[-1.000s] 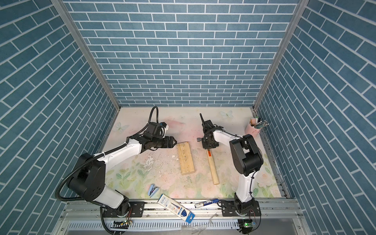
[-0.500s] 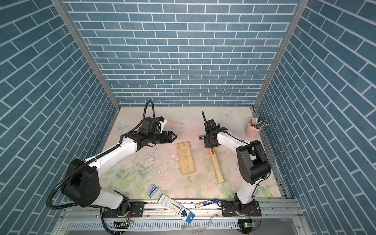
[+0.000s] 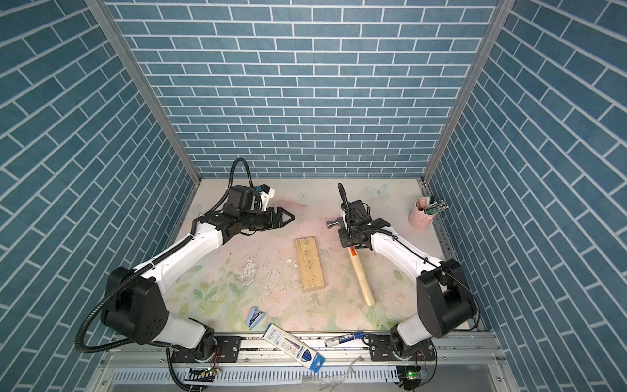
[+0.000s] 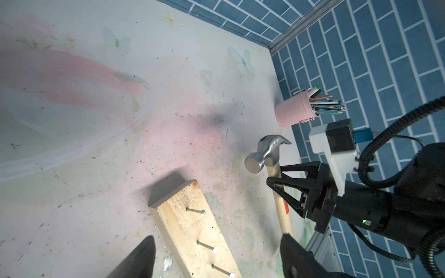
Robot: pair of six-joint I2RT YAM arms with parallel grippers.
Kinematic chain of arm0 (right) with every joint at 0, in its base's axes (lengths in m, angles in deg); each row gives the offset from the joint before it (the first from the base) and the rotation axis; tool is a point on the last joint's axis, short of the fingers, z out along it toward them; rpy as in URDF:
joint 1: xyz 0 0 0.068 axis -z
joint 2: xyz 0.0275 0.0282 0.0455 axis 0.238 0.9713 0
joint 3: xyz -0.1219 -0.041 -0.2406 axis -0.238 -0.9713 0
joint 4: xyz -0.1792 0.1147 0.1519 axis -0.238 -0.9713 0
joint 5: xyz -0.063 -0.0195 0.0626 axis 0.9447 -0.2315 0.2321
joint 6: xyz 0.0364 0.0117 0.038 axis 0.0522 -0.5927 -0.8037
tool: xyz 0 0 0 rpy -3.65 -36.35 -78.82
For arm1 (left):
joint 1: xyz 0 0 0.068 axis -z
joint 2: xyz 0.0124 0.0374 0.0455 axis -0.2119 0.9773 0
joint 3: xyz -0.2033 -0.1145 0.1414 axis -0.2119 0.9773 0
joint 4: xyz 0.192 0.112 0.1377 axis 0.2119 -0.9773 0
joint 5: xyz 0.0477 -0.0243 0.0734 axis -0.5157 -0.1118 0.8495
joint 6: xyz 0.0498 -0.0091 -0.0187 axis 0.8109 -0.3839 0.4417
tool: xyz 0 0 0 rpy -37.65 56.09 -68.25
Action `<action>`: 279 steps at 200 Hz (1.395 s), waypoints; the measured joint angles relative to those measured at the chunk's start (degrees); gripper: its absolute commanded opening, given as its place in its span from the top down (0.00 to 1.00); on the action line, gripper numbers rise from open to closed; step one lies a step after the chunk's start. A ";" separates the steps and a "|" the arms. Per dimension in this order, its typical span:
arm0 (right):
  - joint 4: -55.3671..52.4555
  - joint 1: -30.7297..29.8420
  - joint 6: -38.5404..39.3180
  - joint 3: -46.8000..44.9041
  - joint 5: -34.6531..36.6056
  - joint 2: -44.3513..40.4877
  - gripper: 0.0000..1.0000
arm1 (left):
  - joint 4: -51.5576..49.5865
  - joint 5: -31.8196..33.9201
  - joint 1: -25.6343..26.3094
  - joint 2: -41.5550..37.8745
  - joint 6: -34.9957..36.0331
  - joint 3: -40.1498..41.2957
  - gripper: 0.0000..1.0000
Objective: Use a claw hammer to pull out a nail
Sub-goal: Pick up the hammer at the center of the board.
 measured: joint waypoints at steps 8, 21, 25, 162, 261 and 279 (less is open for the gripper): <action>0.33 -0.68 0.22 -0.57 -0.66 -0.98 1.00 | 0.22 -1.29 -0.17 0.24 -0.42 -0.39 0.17; 1.03 -1.70 0.96 -1.18 -1.64 -2.14 1.00 | 0.61 -3.43 -0.44 0.85 -1.07 -1.03 0.17; 1.22 -2.01 1.20 -1.29 -1.97 -2.40 1.00 | 0.76 -3.93 -0.50 1.03 -1.25 -1.14 0.17; 4.00 -10.51 5.11 -2.19 -6.47 -5.07 1.00 | 8.00 -18.01 -0.61 6.78 -8.52 -1.64 0.19; 4.50 -13.86 7.54 4.11 -6.58 -2.69 1.00 | 8.35 -19.87 1.79 10.14 -8.72 -1.88 0.23; 4.44 -14.03 7.96 4.13 -6.51 -2.21 1.00 | 8.46 -20.48 2.14 10.14 -8.81 -1.97 0.24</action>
